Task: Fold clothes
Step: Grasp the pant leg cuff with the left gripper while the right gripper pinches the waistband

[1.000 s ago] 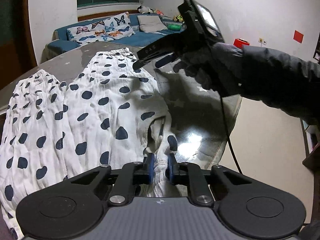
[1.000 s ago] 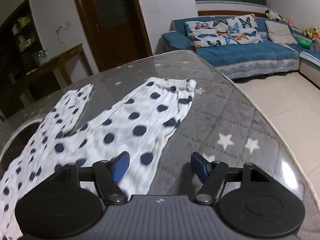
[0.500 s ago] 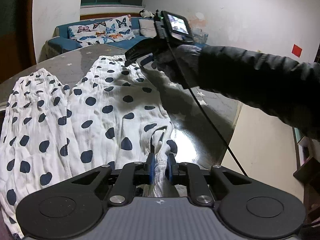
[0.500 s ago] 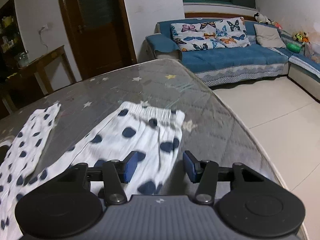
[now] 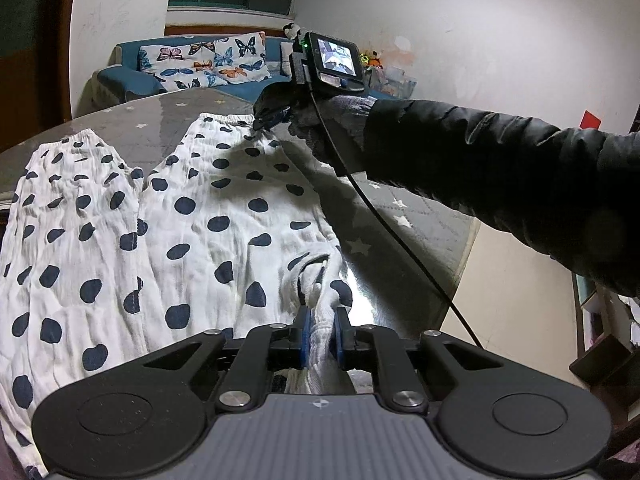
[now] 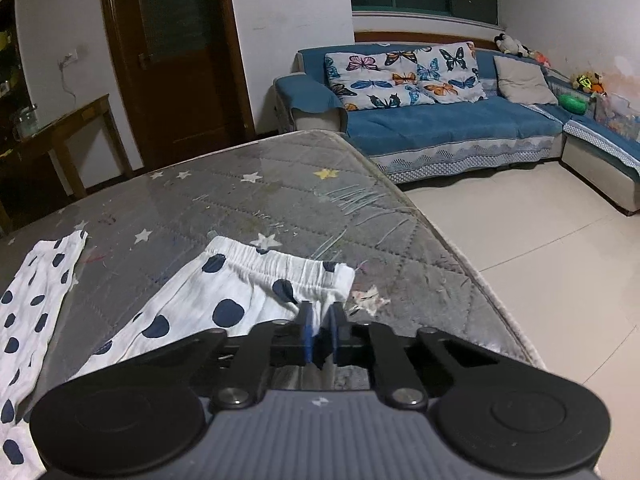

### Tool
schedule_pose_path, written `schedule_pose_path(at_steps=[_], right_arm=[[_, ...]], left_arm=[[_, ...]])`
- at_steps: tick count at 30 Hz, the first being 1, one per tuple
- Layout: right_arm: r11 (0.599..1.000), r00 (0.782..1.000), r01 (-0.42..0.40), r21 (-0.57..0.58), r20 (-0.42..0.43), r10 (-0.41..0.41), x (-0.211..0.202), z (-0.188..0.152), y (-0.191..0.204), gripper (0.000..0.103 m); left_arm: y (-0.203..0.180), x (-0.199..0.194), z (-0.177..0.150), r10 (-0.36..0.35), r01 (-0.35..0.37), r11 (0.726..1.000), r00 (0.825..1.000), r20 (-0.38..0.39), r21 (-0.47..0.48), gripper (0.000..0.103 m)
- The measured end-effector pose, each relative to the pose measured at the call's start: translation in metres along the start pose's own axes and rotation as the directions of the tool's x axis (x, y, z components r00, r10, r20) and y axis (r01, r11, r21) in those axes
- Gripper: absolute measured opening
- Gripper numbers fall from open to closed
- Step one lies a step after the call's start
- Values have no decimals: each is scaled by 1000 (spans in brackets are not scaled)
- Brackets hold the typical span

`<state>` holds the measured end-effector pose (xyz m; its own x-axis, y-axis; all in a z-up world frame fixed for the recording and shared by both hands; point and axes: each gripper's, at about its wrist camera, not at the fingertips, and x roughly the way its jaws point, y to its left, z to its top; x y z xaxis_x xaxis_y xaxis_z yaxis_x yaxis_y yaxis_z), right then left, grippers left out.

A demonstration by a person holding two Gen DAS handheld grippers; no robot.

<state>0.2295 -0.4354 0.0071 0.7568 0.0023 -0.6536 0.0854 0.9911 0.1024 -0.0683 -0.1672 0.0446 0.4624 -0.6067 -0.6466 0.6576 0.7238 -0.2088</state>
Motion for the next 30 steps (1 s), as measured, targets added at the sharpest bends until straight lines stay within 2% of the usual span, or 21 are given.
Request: schedule_pose_path(at_steps=[14,18,22,25,29,30], right_arm=[[996,997,79,39,20,-80,-23,8,-23,1],[995,998,62,80,11,-63,-23,1,-35,2],[992,1000,13,125,11,-15,-18,-9,-41,7],[993,1000,11,115,26,-14,-13,-11,-37,12],[996,999,-3,94,50,-2,-5,-10,-30,33],[997,999,2,82,51,-6,-4,-9,-27,35]], left_arm=[[0,-17,-3,-21,21,1000,999,38,-8,11],[1,-15,-3,-19,20,1000,999,32,-7,11],[1,-12,-3,-17,17,1000,1000,22,-4,11],[1,-8,-3,-14,14,1000,1000,13,-4,11],[2,-6,-1,-9,9,1000,1000,10,-2,11],[2,-5,0,-8,8,1000,1000,10,-1,11]])
